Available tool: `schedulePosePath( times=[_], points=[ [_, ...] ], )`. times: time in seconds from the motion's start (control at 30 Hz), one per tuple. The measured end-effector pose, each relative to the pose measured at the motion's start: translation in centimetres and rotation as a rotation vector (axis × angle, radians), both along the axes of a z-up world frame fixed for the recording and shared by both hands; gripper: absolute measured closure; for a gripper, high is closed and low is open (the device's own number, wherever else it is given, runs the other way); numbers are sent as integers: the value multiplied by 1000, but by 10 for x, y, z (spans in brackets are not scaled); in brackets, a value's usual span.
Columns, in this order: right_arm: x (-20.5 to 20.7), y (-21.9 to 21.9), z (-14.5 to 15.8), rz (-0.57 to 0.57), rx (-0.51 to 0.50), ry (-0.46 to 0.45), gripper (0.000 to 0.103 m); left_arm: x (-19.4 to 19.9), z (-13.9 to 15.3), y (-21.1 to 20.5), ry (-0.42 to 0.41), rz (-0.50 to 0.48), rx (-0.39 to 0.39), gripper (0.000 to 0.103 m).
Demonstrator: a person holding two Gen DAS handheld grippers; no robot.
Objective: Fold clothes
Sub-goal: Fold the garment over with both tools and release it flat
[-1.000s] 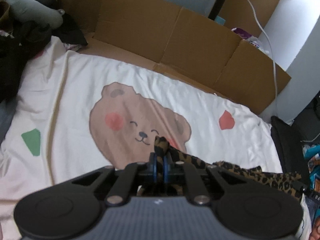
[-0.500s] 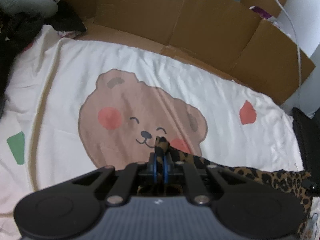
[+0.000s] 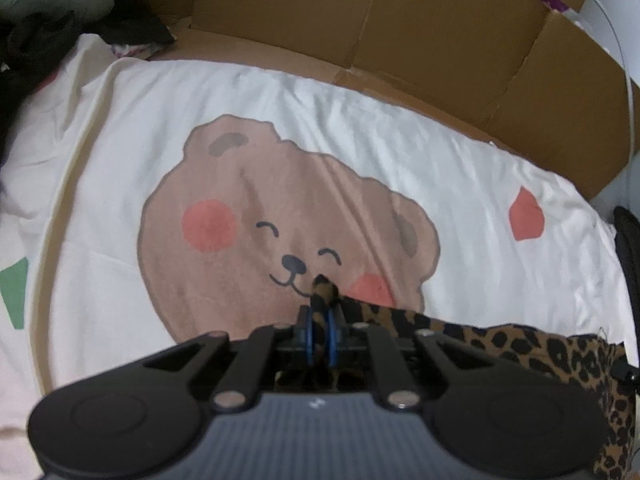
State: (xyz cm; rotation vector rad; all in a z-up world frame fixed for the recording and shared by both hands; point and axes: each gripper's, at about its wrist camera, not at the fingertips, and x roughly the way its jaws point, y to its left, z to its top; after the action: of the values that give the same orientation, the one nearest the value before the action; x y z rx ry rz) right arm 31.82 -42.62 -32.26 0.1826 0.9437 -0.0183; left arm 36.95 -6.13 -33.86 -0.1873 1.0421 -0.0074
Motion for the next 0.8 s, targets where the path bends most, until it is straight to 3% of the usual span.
schedulePosePath(
  times=[0.1, 0.27, 0.53, 0.8],
  points=[
    [2, -3, -3, -21, 29, 30, 96, 1, 4, 0, 7, 3, 18, 82],
    [-15, -31, 20, -135, 116, -47, 72, -8, 24, 9, -20, -6, -2, 77],
    [-50, -22, 50, -73, 144, -192, 71, -42, 58, -24, -94, -136, -35, 78],
    [-46, 39, 42, 109, 110, -176, 72, -67, 50, -76, -104, -261, -82, 79]
  ],
)
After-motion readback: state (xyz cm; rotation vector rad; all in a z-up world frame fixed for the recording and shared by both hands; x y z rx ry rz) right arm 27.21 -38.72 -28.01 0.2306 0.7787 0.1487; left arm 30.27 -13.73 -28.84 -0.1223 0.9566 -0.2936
